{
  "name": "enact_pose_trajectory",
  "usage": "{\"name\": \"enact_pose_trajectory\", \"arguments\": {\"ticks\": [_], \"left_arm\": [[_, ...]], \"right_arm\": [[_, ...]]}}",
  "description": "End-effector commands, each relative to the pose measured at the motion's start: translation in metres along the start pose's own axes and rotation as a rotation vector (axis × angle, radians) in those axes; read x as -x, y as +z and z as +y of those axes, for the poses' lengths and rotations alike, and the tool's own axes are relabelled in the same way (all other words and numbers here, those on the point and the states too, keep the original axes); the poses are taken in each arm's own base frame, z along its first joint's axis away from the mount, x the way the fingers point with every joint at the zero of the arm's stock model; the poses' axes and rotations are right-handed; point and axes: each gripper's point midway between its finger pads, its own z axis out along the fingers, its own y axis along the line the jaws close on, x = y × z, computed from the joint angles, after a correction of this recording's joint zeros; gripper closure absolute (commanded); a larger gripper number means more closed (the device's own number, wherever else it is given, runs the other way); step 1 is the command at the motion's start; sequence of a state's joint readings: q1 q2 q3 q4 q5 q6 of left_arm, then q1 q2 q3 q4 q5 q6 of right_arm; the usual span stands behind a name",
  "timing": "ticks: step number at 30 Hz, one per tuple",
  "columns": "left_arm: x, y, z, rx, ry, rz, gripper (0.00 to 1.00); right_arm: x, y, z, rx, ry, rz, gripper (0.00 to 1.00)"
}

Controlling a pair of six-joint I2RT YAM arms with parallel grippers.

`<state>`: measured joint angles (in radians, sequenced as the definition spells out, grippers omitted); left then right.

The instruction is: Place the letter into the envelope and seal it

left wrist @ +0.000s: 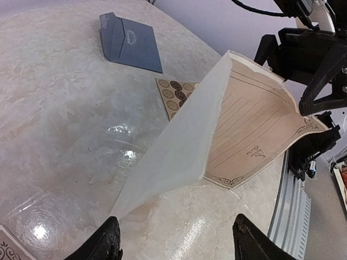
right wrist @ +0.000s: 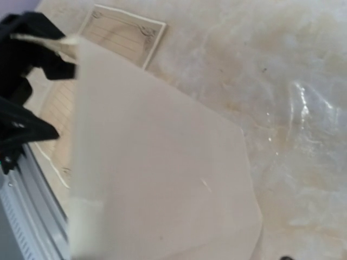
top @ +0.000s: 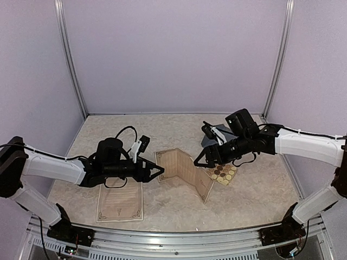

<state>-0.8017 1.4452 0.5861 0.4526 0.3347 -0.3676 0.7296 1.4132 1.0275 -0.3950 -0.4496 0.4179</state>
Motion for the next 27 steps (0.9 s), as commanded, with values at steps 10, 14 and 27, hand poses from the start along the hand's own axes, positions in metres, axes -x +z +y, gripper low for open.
{"name": "enact_pose_trajectory", "arguments": {"ticks": [10,14,27], "left_arm": [[0.022,-0.003,-0.007,0.020,0.041,-0.071,0.35],[0.022,-0.002,-0.007,0.022,0.042,-0.073,0.35],[0.024,0.003,-0.005,0.031,0.046,-0.073,0.35]], "right_arm": [[0.008,0.012,0.003,-0.130,-0.036,0.016,0.19],[0.013,0.011,0.009,-0.128,-0.048,0.005,0.17],[0.021,0.009,0.025,-0.062,-0.037,-0.015,0.13]]}}
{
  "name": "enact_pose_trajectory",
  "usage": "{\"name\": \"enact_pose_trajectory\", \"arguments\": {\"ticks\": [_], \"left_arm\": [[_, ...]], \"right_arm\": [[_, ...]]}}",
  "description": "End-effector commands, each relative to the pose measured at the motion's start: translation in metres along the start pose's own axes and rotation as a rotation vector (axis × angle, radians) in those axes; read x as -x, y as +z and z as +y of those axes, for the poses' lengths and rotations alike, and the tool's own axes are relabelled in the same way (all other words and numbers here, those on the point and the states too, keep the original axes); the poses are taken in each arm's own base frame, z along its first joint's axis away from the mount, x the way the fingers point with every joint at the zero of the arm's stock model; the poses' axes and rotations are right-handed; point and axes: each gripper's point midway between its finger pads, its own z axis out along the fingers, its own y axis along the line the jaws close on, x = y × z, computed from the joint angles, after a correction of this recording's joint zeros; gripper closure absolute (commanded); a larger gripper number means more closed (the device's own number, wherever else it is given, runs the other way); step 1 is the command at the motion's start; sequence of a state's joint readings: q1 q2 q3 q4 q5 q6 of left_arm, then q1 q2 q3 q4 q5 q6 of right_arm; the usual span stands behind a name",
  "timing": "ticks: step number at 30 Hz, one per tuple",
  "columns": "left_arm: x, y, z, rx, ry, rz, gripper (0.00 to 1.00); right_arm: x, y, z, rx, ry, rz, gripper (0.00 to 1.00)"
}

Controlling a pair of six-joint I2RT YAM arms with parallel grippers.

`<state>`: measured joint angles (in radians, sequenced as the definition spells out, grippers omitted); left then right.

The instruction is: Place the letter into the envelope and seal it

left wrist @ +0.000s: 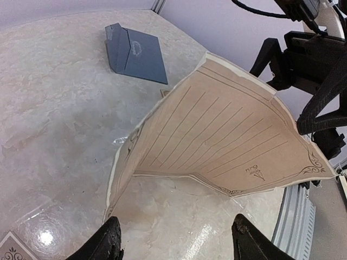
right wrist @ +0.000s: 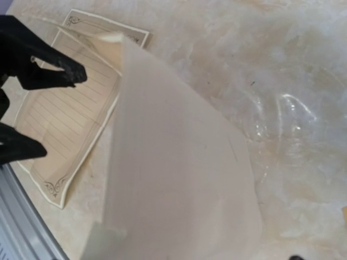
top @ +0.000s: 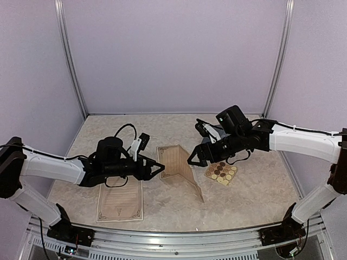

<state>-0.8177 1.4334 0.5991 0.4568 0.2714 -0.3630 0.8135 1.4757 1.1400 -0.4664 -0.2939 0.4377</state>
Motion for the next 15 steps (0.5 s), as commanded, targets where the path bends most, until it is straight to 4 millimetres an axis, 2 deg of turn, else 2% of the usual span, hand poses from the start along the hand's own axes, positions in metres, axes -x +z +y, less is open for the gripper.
{"name": "enact_pose_trajectory", "arguments": {"ticks": [1,6,10,15], "left_arm": [[0.012,0.004,-0.004,-0.003,0.027,-0.030,0.35],[0.012,0.005,-0.004,0.000,0.030,-0.027,0.35],[0.013,0.006,-0.004,-0.001,0.033,-0.027,0.35],[0.013,0.006,-0.004,-0.001,0.034,-0.028,0.35]], "right_arm": [[0.012,-0.006,0.016,0.049,-0.009,-0.027,0.12],[0.019,-0.014,0.023,0.062,-0.017,-0.048,0.10],[0.018,-0.012,0.022,0.052,-0.016,-0.044,0.06],[0.013,-0.002,0.008,-0.018,0.006,-0.019,0.07]]}}
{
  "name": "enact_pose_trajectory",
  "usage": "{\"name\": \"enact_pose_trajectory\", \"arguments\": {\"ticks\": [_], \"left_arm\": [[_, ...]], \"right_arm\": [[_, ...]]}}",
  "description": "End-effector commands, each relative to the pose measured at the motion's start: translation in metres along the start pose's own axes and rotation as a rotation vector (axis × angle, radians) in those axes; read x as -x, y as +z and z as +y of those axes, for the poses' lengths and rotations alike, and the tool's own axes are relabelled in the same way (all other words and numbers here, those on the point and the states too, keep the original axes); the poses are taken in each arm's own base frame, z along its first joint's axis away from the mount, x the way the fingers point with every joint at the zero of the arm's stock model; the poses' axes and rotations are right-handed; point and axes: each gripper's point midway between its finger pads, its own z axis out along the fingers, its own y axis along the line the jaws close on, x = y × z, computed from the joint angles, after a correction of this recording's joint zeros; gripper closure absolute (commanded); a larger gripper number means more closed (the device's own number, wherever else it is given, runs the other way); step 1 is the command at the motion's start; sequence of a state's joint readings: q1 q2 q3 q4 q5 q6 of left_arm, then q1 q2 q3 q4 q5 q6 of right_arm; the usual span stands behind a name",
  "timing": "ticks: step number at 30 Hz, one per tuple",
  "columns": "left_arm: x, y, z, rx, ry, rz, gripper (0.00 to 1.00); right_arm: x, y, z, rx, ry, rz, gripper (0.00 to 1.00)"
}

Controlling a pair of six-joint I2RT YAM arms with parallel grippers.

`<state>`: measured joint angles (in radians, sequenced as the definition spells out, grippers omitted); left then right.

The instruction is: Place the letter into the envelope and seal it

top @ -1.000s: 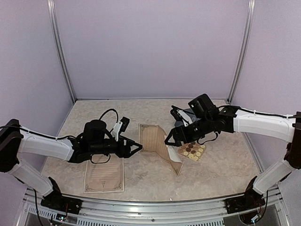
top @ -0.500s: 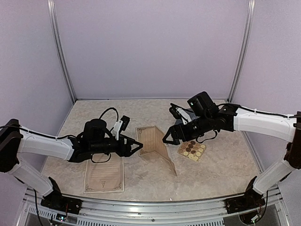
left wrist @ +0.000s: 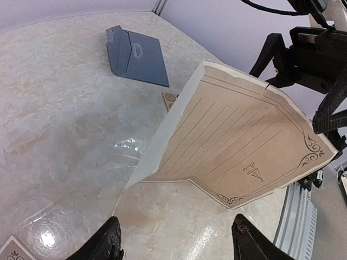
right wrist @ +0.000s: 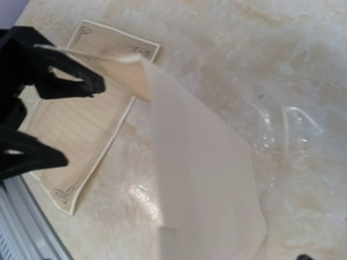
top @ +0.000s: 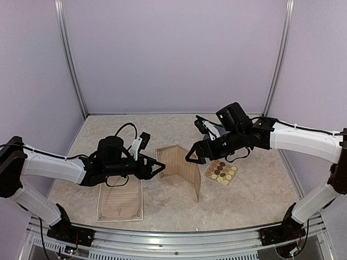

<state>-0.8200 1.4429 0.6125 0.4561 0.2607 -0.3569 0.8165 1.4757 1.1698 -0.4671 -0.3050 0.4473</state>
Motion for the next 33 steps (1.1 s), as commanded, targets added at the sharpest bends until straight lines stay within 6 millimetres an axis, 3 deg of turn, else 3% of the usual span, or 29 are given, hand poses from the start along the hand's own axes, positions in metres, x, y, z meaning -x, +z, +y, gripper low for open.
{"name": "enact_pose_trajectory", "arguments": {"ticks": [1,4,8,18,22,27,33], "left_arm": [[0.010,0.003,-0.004,-0.008,0.026,-0.022,0.35],[0.009,0.002,-0.005,-0.009,0.026,-0.021,0.35],[0.009,0.001,-0.003,0.003,0.021,-0.026,0.35],[0.015,-0.016,0.002,0.065,-0.008,-0.065,0.35],[0.020,-0.028,0.005,0.098,-0.023,-0.090,0.34],[0.031,-0.050,0.015,0.192,-0.038,-0.133,0.33],[0.063,-0.093,0.031,0.284,-0.122,-0.235,0.30]], "right_arm": [[0.001,0.004,-0.005,-0.061,0.011,0.008,0.07],[-0.001,0.009,-0.012,-0.122,0.015,0.032,0.10],[-0.003,0.016,-0.015,-0.169,0.008,0.054,0.23],[0.003,0.018,-0.025,-0.257,0.020,0.071,0.77],[0.005,0.018,-0.019,-0.230,0.016,0.064,1.00],[0.019,0.007,0.002,-0.135,-0.033,0.018,1.00],[0.026,-0.010,0.039,0.042,-0.186,-0.014,1.00]]}}
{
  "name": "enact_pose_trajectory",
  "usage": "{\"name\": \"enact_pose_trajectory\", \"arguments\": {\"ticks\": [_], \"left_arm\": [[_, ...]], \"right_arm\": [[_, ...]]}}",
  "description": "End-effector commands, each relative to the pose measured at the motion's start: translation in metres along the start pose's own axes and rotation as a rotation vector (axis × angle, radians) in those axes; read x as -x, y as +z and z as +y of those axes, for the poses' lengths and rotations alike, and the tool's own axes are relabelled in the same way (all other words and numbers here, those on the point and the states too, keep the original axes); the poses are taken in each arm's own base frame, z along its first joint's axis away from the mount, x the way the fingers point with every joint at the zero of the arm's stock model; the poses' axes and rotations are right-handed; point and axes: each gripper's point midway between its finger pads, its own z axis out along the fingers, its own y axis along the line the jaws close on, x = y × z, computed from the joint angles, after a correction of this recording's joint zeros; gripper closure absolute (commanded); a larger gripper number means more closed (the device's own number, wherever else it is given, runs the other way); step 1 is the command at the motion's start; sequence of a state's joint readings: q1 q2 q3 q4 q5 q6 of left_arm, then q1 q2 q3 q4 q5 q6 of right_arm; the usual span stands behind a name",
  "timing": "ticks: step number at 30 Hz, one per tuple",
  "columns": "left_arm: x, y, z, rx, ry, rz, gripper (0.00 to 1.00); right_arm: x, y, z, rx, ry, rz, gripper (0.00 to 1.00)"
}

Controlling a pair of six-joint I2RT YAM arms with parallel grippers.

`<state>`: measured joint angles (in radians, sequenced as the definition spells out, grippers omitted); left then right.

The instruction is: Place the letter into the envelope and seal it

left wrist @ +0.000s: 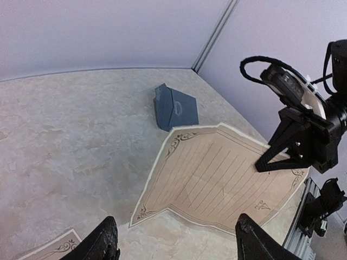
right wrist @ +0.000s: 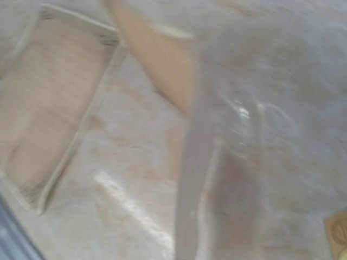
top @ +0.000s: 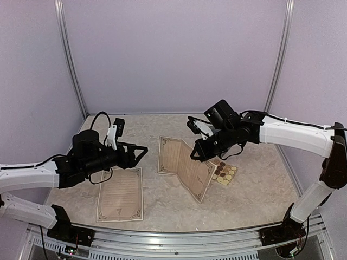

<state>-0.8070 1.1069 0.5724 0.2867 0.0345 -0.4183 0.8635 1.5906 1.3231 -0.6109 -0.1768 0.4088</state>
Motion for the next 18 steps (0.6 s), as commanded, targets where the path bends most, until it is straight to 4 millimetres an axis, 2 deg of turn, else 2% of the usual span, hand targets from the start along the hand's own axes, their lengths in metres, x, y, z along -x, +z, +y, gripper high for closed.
{"name": "enact_pose_trajectory", "arguments": {"ticks": [1,6,9,10,12,13,18], "left_arm": [[0.020,-0.024,0.034,0.144,-0.087,-0.042,0.30],[0.037,-0.040,0.058,0.234,-0.158,-0.062,0.26],[0.047,-0.045,0.061,0.247,-0.187,-0.085,0.24],[0.045,-0.045,0.061,0.250,-0.195,-0.071,0.23],[0.048,-0.042,0.047,0.184,-0.173,-0.057,0.23],[0.051,-0.040,0.034,0.123,-0.148,-0.056,0.22],[0.046,-0.033,-0.047,-0.185,0.018,0.015,0.18]], "right_arm": [[0.022,-0.038,0.046,0.202,-0.172,-0.104,1.00],[0.015,-0.074,0.086,0.411,-0.317,-0.145,1.00],[0.009,-0.092,0.099,0.495,-0.369,-0.163,1.00],[0.008,-0.097,0.102,0.508,-0.380,-0.171,1.00],[0.009,-0.102,0.103,0.511,-0.384,-0.188,1.00],[0.010,-0.104,0.103,0.512,-0.383,-0.195,1.00],[0.010,-0.104,0.109,0.558,-0.377,-0.209,1.00]]}}
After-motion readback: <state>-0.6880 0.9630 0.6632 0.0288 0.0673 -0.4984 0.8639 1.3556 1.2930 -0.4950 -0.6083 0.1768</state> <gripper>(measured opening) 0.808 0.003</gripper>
